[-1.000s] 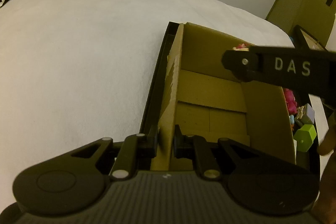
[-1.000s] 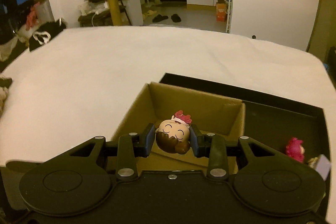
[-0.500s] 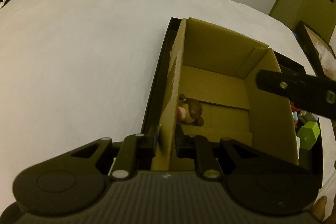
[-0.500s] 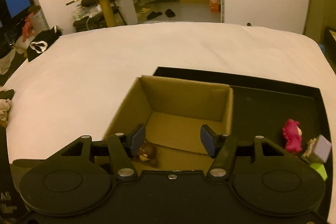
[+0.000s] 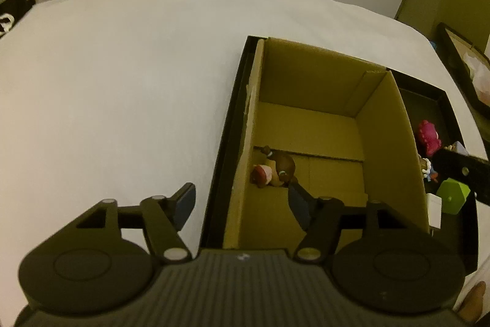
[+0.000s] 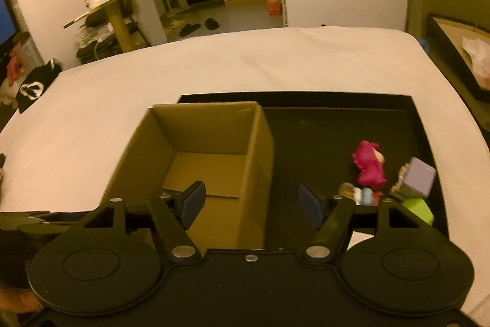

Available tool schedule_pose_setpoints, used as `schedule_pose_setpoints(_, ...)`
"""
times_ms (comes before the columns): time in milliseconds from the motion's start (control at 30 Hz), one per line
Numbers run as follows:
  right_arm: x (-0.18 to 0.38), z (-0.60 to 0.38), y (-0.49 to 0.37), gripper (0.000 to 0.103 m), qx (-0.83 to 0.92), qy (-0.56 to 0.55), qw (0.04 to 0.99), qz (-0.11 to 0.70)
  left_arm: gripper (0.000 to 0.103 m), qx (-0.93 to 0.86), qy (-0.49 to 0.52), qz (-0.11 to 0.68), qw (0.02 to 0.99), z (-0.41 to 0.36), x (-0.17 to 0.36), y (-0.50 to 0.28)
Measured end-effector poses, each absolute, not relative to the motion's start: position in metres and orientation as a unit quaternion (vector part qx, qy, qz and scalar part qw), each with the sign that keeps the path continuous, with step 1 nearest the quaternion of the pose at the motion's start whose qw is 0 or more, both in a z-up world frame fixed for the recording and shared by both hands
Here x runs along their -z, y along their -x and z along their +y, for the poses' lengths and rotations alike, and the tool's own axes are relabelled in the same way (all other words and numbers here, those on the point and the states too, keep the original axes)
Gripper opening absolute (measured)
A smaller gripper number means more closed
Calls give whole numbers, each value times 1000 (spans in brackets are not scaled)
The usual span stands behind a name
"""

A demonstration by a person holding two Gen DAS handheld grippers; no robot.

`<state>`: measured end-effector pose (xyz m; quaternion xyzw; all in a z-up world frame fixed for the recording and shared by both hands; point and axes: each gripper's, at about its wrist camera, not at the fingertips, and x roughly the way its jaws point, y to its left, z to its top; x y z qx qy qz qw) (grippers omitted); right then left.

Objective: Organize rigid objects
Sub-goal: 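Move the right gripper back to the tray and grasp the green hexagonal block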

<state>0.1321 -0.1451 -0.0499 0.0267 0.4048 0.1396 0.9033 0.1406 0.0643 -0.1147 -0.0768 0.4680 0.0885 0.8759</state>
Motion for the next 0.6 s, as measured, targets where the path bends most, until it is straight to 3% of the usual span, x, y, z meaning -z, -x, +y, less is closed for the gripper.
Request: schedule_pose_setpoints(600,86,-217,-128,69,-57,-96,903,415,83,-94,28,474,875,36,104,-149)
